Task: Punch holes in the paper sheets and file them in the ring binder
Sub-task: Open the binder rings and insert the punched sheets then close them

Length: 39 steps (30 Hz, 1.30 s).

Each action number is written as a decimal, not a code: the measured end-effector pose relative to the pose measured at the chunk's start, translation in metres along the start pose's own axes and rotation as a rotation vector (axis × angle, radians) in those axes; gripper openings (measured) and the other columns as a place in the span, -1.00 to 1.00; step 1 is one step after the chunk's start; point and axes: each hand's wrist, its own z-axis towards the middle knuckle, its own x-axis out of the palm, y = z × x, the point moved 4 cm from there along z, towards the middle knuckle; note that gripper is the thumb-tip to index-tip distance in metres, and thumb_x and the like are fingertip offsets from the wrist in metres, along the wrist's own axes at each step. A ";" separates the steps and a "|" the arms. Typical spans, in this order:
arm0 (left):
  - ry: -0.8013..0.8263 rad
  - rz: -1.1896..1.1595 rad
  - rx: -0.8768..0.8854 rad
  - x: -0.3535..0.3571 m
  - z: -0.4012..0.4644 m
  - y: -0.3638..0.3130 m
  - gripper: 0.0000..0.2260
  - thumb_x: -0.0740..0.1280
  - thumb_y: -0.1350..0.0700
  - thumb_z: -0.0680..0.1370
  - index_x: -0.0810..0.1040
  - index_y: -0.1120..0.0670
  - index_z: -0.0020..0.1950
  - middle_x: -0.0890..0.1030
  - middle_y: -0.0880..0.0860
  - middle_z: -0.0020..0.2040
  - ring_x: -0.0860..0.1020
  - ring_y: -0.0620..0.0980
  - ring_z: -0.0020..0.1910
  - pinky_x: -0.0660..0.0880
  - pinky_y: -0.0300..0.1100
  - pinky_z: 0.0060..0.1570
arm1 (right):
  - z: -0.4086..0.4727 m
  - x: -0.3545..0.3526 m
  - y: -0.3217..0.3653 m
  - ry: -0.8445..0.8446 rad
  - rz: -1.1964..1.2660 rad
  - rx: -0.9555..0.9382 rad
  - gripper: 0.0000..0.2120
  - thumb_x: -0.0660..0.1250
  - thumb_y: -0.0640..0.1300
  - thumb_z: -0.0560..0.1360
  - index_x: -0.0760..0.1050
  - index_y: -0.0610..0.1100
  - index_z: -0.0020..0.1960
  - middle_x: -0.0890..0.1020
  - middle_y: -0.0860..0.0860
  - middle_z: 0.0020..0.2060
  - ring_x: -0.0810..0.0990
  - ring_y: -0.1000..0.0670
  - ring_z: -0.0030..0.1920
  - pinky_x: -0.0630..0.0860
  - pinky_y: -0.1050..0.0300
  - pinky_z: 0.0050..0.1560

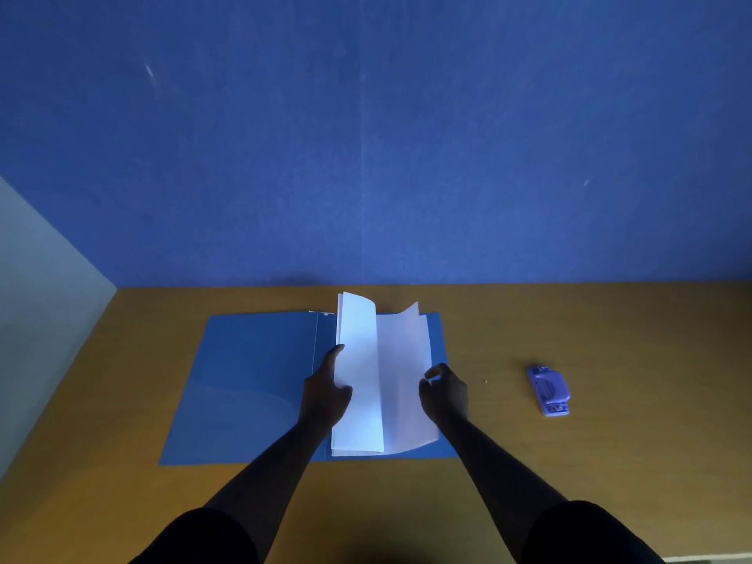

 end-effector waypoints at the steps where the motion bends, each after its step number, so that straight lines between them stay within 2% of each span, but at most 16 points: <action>1: 0.006 0.001 0.022 0.000 -0.001 -0.004 -0.35 0.29 0.35 0.41 0.33 -0.07 0.46 0.63 0.18 0.05 0.56 -0.10 -0.32 0.42 -0.52 -0.40 | -0.001 0.001 0.003 0.032 0.038 -0.005 -0.87 0.31 -0.12 0.49 0.54 -0.05 0.03 0.66 0.02 -0.05 0.57 0.05 -0.21 0.36 0.30 -0.40; 4: 0.046 0.017 0.051 0.007 -0.001 -0.008 -0.46 0.29 0.36 0.42 0.49 -0.02 0.35 0.61 0.08 0.22 0.64 0.02 -0.01 0.45 -0.53 -0.21 | -0.002 0.007 0.007 0.154 0.180 0.018 -0.78 0.39 -0.01 0.48 0.59 -0.05 0.09 0.64 0.05 0.02 0.58 0.06 -0.08 0.44 0.24 -0.18; 6: 0.090 0.053 0.054 0.015 0.000 -0.010 -0.70 0.31 0.27 0.47 0.64 0.03 0.14 0.65 -0.02 0.16 0.61 -0.05 0.12 0.47 -0.39 0.10 | -0.005 0.011 0.010 0.239 0.232 -0.017 -0.71 0.39 0.06 0.49 0.61 -0.06 0.14 0.64 0.06 0.08 0.60 0.03 0.07 0.44 0.23 -0.01; 7: 0.109 0.067 0.045 0.019 0.000 -0.013 -0.82 0.33 0.18 0.52 0.67 0.05 0.06 0.68 -0.02 0.09 0.61 -0.07 0.10 0.48 -0.30 0.15 | -0.005 0.014 0.011 0.273 0.234 -0.045 -0.69 0.37 0.08 0.50 0.62 -0.06 0.16 0.64 0.04 0.12 0.60 0.02 0.13 0.45 0.23 0.04; 9: 0.153 0.105 0.016 0.026 -0.002 -0.020 -0.72 0.30 -0.07 0.57 0.68 0.10 -0.05 0.70 0.02 -0.03 0.62 -0.07 -0.05 0.47 -0.25 0.01 | -0.008 0.019 0.015 0.311 0.216 -0.107 -0.59 0.32 0.18 0.51 0.62 -0.06 0.20 0.66 0.00 0.12 0.60 0.03 0.15 0.45 0.18 0.17; 12: 0.166 0.150 0.000 0.031 -0.003 -0.028 -0.48 0.25 -0.26 0.54 0.66 0.18 -0.22 0.68 0.08 -0.25 0.61 -0.03 -0.23 0.48 -0.17 -0.10 | -0.011 0.024 0.015 0.330 0.145 -0.169 -0.40 0.20 0.40 0.43 0.64 -0.02 0.17 0.67 -0.01 -0.11 0.55 0.07 -0.08 0.43 0.09 0.15; 15: 0.139 0.196 -0.017 0.031 -0.002 -0.029 -0.60 0.32 -0.04 0.52 0.52 0.15 -0.45 0.54 0.05 -0.47 0.55 -0.02 -0.39 0.44 -0.21 -0.25 | -0.013 0.019 0.021 0.337 -0.006 -0.242 -0.72 0.23 0.07 0.57 0.63 0.07 0.17 0.62 -0.05 0.19 0.57 -0.01 0.18 0.43 0.13 0.23; 17: 0.085 0.239 -0.043 0.025 -0.001 -0.029 -0.71 0.31 0.17 0.45 0.43 0.14 -0.49 0.45 0.04 -0.51 0.48 0.00 -0.45 0.40 -0.23 -0.31 | -0.015 0.012 0.022 0.302 -0.068 -0.289 -0.73 0.25 -0.05 0.58 0.60 0.04 0.22 0.60 0.03 0.24 0.56 0.04 0.23 0.39 0.27 0.21; 20: 0.012 0.268 -0.093 0.012 -0.002 -0.027 -0.74 0.25 0.26 0.40 0.32 0.13 -0.48 0.38 0.02 -0.50 0.42 0.04 -0.41 0.31 -0.22 -0.34 | -0.009 0.001 0.013 0.168 -0.052 -0.233 -0.71 0.27 -0.22 0.50 0.58 -0.02 0.18 0.65 0.04 0.15 0.62 0.05 0.02 0.46 0.38 -0.05; 23: -0.032 0.232 -0.137 0.000 0.001 -0.019 -0.77 0.21 0.26 0.43 0.31 0.09 -0.42 0.39 0.00 -0.43 0.43 0.05 -0.32 0.28 -0.20 -0.38 | -0.003 -0.010 0.003 0.079 -0.020 -0.106 -0.68 0.23 -0.35 0.42 0.51 -0.06 0.08 0.66 -0.07 -0.13 0.61 -0.01 -0.25 0.60 0.11 -0.25; 25: -0.049 0.199 -0.166 -0.008 0.002 -0.013 -0.80 0.19 0.27 0.45 0.34 0.10 -0.37 0.45 0.04 -0.36 0.46 0.05 -0.28 0.27 -0.23 -0.44 | 0.000 -0.014 -0.001 0.057 -0.006 -0.067 -0.69 0.26 -0.38 0.41 0.48 -0.10 0.09 0.64 -0.11 -0.21 0.58 -0.02 -0.34 0.55 0.13 -0.37; 27: -0.065 0.167 -0.191 -0.015 0.002 -0.006 -0.86 0.18 0.28 0.48 0.48 0.13 -0.22 0.58 0.11 -0.18 0.49 0.03 -0.19 0.32 -0.26 -0.35 | 0.000 -0.018 -0.003 0.046 0.050 -0.039 -0.71 0.39 -0.32 0.42 0.46 -0.12 0.09 0.64 -0.08 -0.21 0.56 0.06 -0.37 0.45 0.22 -0.46; 30: -0.106 0.099 -0.179 -0.022 -0.003 -0.002 -0.71 0.19 0.30 0.52 0.50 0.16 0.21 0.59 0.15 0.09 0.55 0.11 0.04 0.41 -0.24 -0.15 | -0.001 -0.021 -0.001 0.059 0.125 -0.010 -0.63 0.51 -0.17 0.39 0.44 -0.09 0.12 0.66 -0.04 -0.19 0.58 0.07 -0.30 0.40 0.25 -0.41; 34: -0.097 0.049 -0.146 -0.018 -0.007 0.000 -0.43 0.23 0.30 0.52 0.23 0.00 0.51 0.60 0.14 0.09 0.54 0.04 -0.16 0.38 -0.33 -0.41 | -0.003 -0.018 0.011 0.120 0.103 -0.057 -0.84 0.46 -0.08 0.43 0.53 -0.07 -0.04 0.60 0.04 -0.22 0.60 -0.02 -0.14 0.40 0.22 -0.20; 37: -0.073 0.039 -0.170 -0.006 -0.006 -0.004 -0.44 0.27 0.23 0.54 0.21 0.07 0.53 0.63 0.17 0.08 0.57 0.06 -0.13 0.44 -0.26 -0.26 | -0.006 -0.011 0.022 0.170 0.064 -0.104 -0.84 0.37 -0.08 0.48 0.48 -0.07 -0.25 0.56 0.04 -0.31 0.56 -0.04 -0.18 0.41 0.18 -0.28; 39: -0.048 0.069 -0.132 0.002 -0.005 -0.014 -0.61 0.30 0.19 0.55 0.43 0.15 0.38 0.64 0.14 -0.03 0.57 0.07 -0.10 0.44 -0.25 -0.12 | -0.005 -0.007 0.026 0.182 0.050 -0.110 -0.87 0.34 -0.08 0.49 0.57 -0.14 -0.07 0.65 -0.03 -0.15 0.61 -0.07 -0.09 0.50 0.14 -0.13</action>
